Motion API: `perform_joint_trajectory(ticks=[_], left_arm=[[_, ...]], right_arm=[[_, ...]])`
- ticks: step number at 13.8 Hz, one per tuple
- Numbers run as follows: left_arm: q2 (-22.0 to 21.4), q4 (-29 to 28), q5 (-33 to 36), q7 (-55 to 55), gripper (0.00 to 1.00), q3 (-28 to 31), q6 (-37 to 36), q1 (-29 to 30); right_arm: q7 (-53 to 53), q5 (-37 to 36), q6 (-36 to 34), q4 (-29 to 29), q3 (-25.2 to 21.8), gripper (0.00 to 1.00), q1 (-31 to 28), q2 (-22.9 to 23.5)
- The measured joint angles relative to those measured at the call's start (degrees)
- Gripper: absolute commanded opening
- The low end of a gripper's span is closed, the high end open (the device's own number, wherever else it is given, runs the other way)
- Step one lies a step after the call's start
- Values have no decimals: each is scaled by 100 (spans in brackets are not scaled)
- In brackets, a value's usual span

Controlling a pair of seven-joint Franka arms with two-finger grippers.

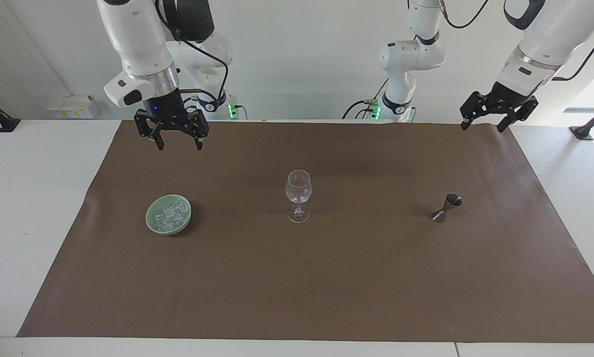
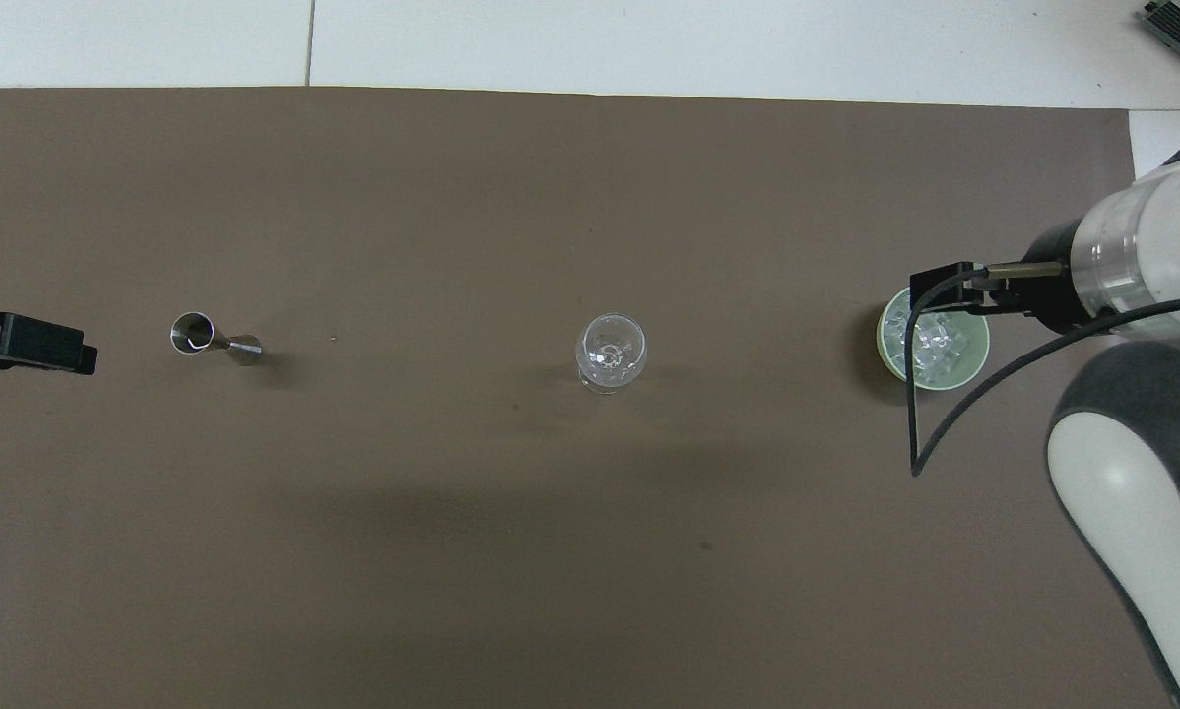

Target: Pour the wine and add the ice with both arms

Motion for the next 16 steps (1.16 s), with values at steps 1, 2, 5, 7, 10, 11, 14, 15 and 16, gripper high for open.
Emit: perform_joint_trajectory(ticks=[1, 2, 5, 7, 10, 11, 14, 15, 16], left_arm=[[0, -2, 0, -18, 100, 0, 0, 0], [0, -6, 0, -40, 100, -3, 0, 0], [0, -6, 0, -50, 100, -9, 0, 0], [0, -6, 0, -69, 100, -11, 0, -1], [0, -6, 0, -86, 100, -15, 0, -1], [0, -6, 0, -88, 100, -15, 0, -1], [0, -6, 0, -104, 100, -16, 0, -2], [0, -6, 0, -130, 100, -19, 0, -3], [0, -7, 0, -191, 100, -23, 0, -3]], right_arm=[[0, 0, 0, 0, 0, 100, 0, 0], [0, 0, 0, 0, 0, 100, 0, 0], [0, 0, 0, 0, 0, 100, 0, 0], [0, 0, 0, 0, 0, 100, 0, 0], [0, 0, 0, 0, 0, 100, 0, 0], [0, 0, 0, 0, 0, 100, 0, 0], [0, 0, 0, 0, 0, 100, 0, 0], [0, 0, 0, 0, 0, 100, 0, 0], [0, 0, 0, 0, 0, 100, 0, 0]])
